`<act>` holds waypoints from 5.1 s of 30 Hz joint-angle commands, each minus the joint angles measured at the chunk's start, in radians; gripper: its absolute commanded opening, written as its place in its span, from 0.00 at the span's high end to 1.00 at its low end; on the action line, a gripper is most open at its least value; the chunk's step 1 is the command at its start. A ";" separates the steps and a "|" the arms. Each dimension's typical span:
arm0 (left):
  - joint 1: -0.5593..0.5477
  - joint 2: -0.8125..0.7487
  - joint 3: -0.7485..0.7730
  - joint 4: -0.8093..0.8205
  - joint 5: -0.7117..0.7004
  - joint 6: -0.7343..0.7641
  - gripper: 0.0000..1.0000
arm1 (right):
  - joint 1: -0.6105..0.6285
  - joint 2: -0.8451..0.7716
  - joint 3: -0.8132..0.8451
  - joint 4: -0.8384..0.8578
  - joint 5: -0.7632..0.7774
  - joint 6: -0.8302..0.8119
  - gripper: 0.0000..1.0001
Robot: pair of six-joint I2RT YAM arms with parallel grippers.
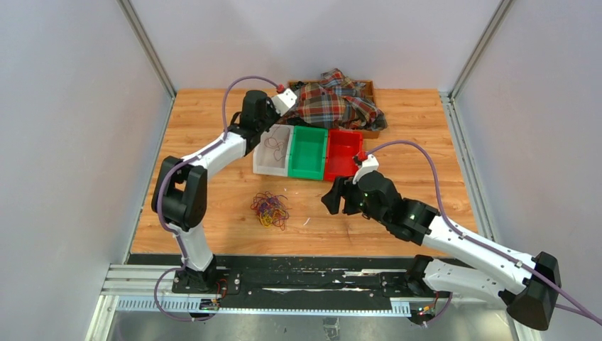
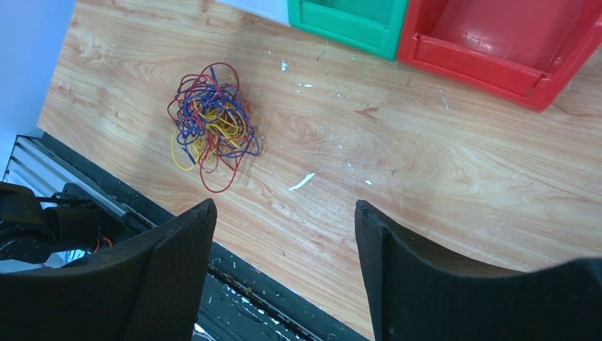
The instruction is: Untangle the cables
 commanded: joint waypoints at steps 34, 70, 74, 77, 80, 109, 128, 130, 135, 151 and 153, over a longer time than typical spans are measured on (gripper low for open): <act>0.031 -0.042 0.270 -0.747 0.374 0.005 0.02 | -0.091 0.025 0.062 0.066 -0.029 -0.047 0.25; -0.134 -0.306 -0.266 -0.861 0.657 -0.111 0.59 | -0.144 0.053 -0.006 0.143 -0.183 -0.172 0.41; -0.134 -0.320 -0.245 -0.855 0.654 -0.147 0.86 | -0.144 0.064 -0.005 0.167 -0.190 -0.184 0.42; -0.134 -0.346 -0.212 -0.852 0.626 -0.199 0.99 | -0.143 0.090 -0.010 0.217 -0.211 -0.196 0.32; -0.134 -0.403 -0.171 -0.893 0.621 -0.213 0.99 | -0.143 0.106 -0.025 0.282 -0.234 -0.206 0.26; -0.138 -0.638 0.082 -1.123 0.679 -0.325 0.99 | 0.030 0.336 0.044 0.792 -0.289 -0.364 0.18; -0.143 -0.641 0.124 -1.128 0.711 -0.322 0.99 | 0.047 0.409 0.002 1.004 -0.225 -0.201 0.21; -0.143 -0.640 0.132 -1.129 0.715 -0.325 0.99 | 0.046 0.416 0.001 1.006 -0.222 -0.192 0.21; -0.144 -0.632 0.147 -1.129 0.715 -0.332 0.99 | 0.048 0.454 0.003 1.054 -0.238 -0.156 0.21; -0.166 -0.597 0.263 -1.132 0.743 -0.379 0.99 | 0.100 0.703 0.153 1.105 -0.203 -0.175 0.29; -0.169 -0.587 0.300 -1.141 0.737 -0.382 0.99 | 0.104 0.716 0.136 1.091 -0.191 -0.196 0.31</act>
